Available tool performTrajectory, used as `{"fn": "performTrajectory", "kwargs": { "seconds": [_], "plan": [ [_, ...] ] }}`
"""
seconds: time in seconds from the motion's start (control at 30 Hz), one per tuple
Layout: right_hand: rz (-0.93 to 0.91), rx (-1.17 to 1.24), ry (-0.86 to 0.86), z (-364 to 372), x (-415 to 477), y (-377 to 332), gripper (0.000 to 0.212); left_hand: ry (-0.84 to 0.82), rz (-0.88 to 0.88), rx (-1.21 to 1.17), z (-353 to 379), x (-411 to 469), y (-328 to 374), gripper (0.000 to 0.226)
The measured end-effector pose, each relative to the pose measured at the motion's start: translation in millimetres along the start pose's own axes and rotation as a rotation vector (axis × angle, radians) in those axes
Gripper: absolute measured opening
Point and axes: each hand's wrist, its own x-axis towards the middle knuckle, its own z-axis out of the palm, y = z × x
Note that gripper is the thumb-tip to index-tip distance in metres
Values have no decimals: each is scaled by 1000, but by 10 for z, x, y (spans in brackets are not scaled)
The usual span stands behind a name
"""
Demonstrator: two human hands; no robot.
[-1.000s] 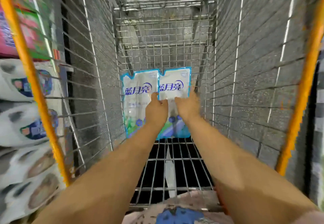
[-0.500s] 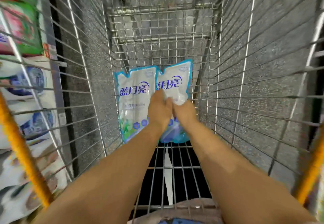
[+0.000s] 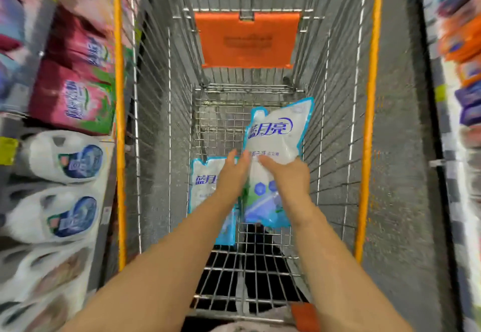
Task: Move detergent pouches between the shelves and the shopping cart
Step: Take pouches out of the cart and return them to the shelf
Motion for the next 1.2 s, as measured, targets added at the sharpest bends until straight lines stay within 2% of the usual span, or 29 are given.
{"fn": "performTrajectory", "kwargs": {
  "seconds": [0.1,0.2,0.3,0.4,0.53,0.67,0.77,0.97,1.1,1.2],
  "plan": [
    [-108,11,-43,61,-238,-447,23,-35,63,-142,-313,-172,411,43],
    [-232,91,-118,190,-595,-967,18,-29,216,-292,-701,-425,809,46],
    [-365,167,-256,392,-1075,-1471,11,6,423,-497,-1197,-798,1163,23],
    [-567,226,-396,738,-1635,-1884,23,35,626,-561,-1797,-1194,1372,29],
    [-747,252,-570,1363,-2444,-2236,33,189,846,-629,-2712,-1762,1472,27],
    [-921,218,-640,2096,-3352,-2404,55,338,1025,-566,-3763,-2460,1334,36],
    [-976,310,-779,2669,-4037,-2501,37,429,1155,-466,-4557,-3028,1185,52],
    [-1019,404,-1012,3529,-5348,-2650,38,671,1296,-327,-5801,-4058,968,48],
    [-1062,430,-1135,3961,-6022,-2889,42,844,1370,-185,-6429,-4653,1000,68],
    [-1125,490,-1319,4255,-6487,-3176,35,1028,1424,-74,-6838,-5037,1130,83]
  ]
}}
